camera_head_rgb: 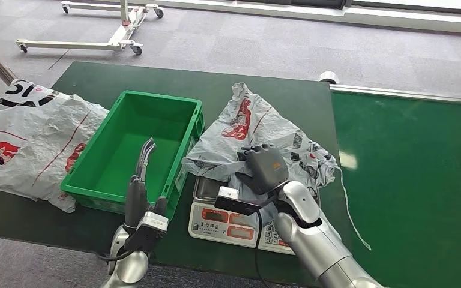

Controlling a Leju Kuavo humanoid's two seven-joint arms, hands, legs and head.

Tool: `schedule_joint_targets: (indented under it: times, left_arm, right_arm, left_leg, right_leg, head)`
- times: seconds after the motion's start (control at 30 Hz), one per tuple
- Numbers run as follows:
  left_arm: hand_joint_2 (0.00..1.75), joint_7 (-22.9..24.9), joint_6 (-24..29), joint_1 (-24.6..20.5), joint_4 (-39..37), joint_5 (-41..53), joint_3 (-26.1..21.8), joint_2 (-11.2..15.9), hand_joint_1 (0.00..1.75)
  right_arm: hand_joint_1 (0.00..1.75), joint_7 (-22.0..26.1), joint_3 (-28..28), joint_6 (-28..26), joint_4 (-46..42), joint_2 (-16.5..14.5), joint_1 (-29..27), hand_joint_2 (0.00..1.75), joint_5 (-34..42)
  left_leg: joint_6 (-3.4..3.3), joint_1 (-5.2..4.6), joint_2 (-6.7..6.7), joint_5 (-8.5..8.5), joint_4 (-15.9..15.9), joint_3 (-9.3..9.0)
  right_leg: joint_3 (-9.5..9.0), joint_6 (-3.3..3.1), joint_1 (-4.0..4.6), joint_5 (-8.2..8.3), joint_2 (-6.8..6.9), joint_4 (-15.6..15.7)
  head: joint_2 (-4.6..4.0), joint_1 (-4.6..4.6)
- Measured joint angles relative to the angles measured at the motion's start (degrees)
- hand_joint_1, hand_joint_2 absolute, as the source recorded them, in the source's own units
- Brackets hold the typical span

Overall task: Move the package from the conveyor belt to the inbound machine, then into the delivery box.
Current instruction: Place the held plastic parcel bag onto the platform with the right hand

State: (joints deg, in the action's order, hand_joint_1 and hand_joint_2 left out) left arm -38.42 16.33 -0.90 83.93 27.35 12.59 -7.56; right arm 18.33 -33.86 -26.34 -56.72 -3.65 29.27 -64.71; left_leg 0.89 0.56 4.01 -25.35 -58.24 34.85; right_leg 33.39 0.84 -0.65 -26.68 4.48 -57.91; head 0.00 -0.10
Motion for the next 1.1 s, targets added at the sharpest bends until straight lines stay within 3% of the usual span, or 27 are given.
schedule_joint_targets:
  times: [0.03, 0.07, 0.13, 1.1]
  left_arm:
    - [0.0, 0.0, 0.0, -0.01, -0.03, -0.04, 0.0, 0.0, 0.0]
    - [0.0, 0.0, 0.0, -0.02, -0.05, -0.1, 0.0, 0.0, 0.0]
    - [0.0, 0.0, 0.0, -0.04, -0.12, -0.26, 0.0, 0.0, 0.0]
    - [0.0, -0.02, 0.0, -0.03, -0.17, -0.54, 0.0, 0.0, 0.0]
  right_arm:
    - [0.32, -0.02, -0.22, 0.06, -0.06, 0.0, -0.01, 1.31, 0.16]
    - [0.0, -0.13, -0.42, 0.1, -0.11, 0.0, -0.01, 0.87, 0.5]
    - [0.0, -0.74, -0.66, 0.02, -0.17, 0.03, -0.01, 0.0, 1.59]
    - [0.0, -0.32, -1.2, -0.56, 0.92, 1.28, 0.4, 0.0, 8.1]
  left_leg:
    - [0.0, 0.0, 0.0, 0.0, 0.0, 0.0]
    - [0.0, 0.0, 0.01, 0.0, 0.0, 0.0]
    - [0.0, 0.0, 0.01, 0.0, 0.0, 0.0]
    - [0.0, 0.0, 0.01, 0.0, 0.0, 0.01]
  right_leg:
    - [0.0, 0.0, 0.0, 0.0, 0.0, 0.0]
    - [0.01, 0.0, 0.0, 0.0, -0.01, 0.0]
    - [0.01, 0.0, 0.0, 0.0, -0.01, 0.0]
    - [0.01, 0.0, 0.0, 0.0, 0.0, 0.0]
  head:
    - [0.0, 0.0]
    - [0.0, -0.01]
    - [0.0, 0.0]
    - [0.0, -0.01]
